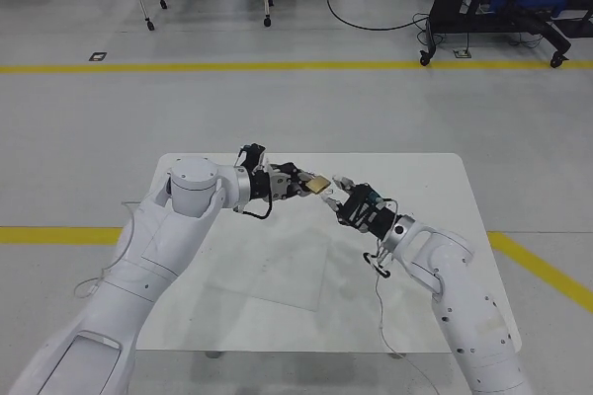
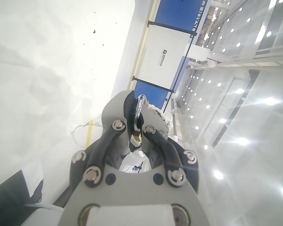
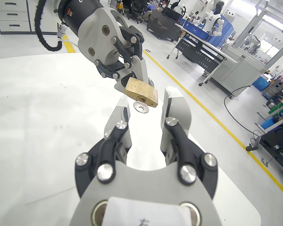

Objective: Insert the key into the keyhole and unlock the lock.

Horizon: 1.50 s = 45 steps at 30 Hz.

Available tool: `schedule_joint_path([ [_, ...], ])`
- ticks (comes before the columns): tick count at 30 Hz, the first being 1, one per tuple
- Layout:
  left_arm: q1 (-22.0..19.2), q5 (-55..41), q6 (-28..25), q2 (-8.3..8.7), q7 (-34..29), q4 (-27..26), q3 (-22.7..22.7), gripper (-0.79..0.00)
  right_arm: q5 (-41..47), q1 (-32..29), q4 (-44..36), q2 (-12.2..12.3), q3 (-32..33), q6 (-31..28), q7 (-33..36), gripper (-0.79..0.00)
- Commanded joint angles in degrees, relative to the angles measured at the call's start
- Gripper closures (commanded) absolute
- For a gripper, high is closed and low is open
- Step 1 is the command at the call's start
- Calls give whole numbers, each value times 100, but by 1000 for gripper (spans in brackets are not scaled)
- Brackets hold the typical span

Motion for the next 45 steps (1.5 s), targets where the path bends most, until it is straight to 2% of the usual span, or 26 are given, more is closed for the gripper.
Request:
schedule_joint_path([
  [1,6,16,-8,0,-11,-3,1,0,-10,0,5,4,-10,3,10,-25],
  [2,8,27,-5,2,-15,0,0,0,-7,-3,2,7,-13,0,17,0],
  [9,32,72,-43,8,-39,-15,-14,0,9,-43,-30,28,-14,-39,96,0],
  [13,43,140,-125,11,-49,-28,-8,0,333,-60,27,32,22,-150,162,0],
  [20,104,397,-469,45,-49,-126,-30,0,2137,35,351,12,207,-428,841,0],
  [26,242,539,-664,107,-27,-286,-169,0,4052,271,684,34,292,-681,2167,0],
  [31,345,719,-725,160,-8,-439,-255,0,5160,366,870,67,348,-689,2768,0],
  [34,379,872,-710,187,-119,-524,-243,0,5577,405,943,93,385,-643,3030,0],
  [39,342,1235,-635,221,-390,-691,-128,0,5765,439,1101,115,360,-469,3133,0],
  [45,267,1758,-369,289,-889,-922,9,0,6544,607,1888,94,228,-365,3253,0],
])
